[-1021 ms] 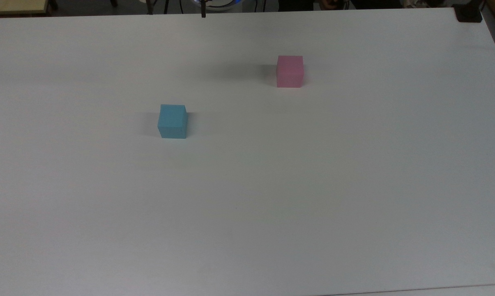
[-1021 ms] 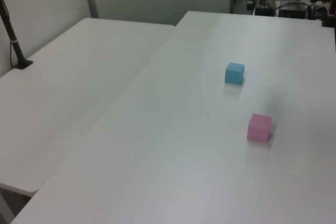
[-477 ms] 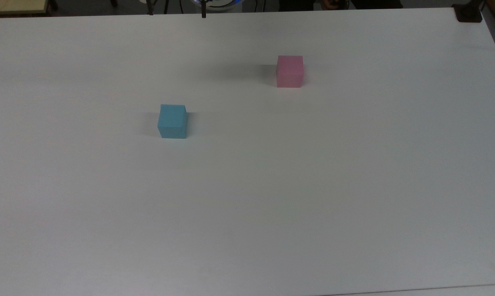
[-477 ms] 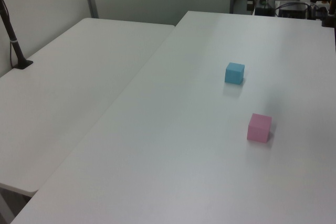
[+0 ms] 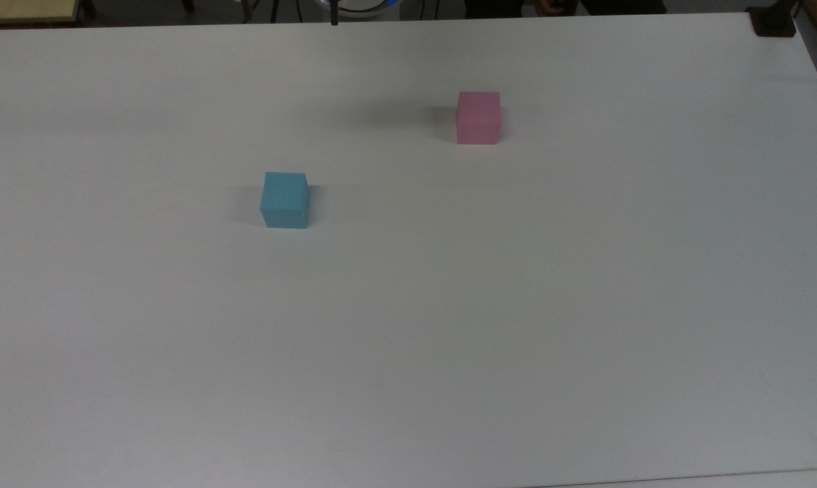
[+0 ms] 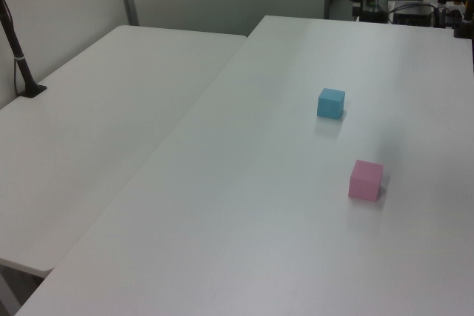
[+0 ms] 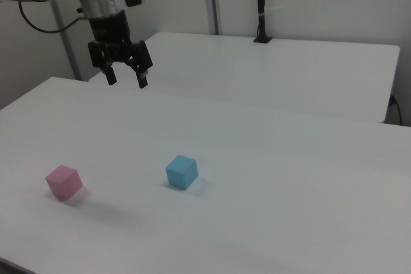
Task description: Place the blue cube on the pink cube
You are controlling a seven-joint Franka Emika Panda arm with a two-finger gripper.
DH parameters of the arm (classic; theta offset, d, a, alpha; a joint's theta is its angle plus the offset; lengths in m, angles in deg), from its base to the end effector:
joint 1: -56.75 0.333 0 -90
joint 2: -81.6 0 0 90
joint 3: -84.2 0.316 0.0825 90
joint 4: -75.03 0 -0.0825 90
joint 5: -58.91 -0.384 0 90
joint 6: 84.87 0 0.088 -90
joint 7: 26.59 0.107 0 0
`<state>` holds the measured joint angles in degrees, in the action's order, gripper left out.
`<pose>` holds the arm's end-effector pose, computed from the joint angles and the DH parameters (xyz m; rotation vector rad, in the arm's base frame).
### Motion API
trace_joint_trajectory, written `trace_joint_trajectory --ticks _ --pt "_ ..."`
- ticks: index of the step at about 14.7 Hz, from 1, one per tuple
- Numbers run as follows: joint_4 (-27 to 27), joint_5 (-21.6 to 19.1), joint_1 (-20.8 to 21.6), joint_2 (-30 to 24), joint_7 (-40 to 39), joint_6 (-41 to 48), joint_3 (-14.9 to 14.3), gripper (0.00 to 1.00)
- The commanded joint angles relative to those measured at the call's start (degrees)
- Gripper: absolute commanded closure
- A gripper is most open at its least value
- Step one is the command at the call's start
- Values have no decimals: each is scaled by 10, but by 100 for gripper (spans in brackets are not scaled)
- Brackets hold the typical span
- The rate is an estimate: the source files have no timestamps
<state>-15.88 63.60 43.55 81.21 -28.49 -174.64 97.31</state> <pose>0.5517 -0.0092 0.6207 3.0580 0.0486 -0.0225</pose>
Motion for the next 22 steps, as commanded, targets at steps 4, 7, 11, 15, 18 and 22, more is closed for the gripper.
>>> trace_joint_trajectory --ticks 4,7,11,15,18,22 --pt "-61 -10 9 1 -10 -32 -22 0" --pt "-91 -14 5 23 -10 -106 -28 0" --pt "-100 -24 5 79 -11 -190 -42 0" --pt "-137 -16 2 101 -11 -265 -43 0" --pt "-159 -6 -1 110 -12 -285 -43 0" --pt "-221 6 -2 115 -13 -385 -44 0"
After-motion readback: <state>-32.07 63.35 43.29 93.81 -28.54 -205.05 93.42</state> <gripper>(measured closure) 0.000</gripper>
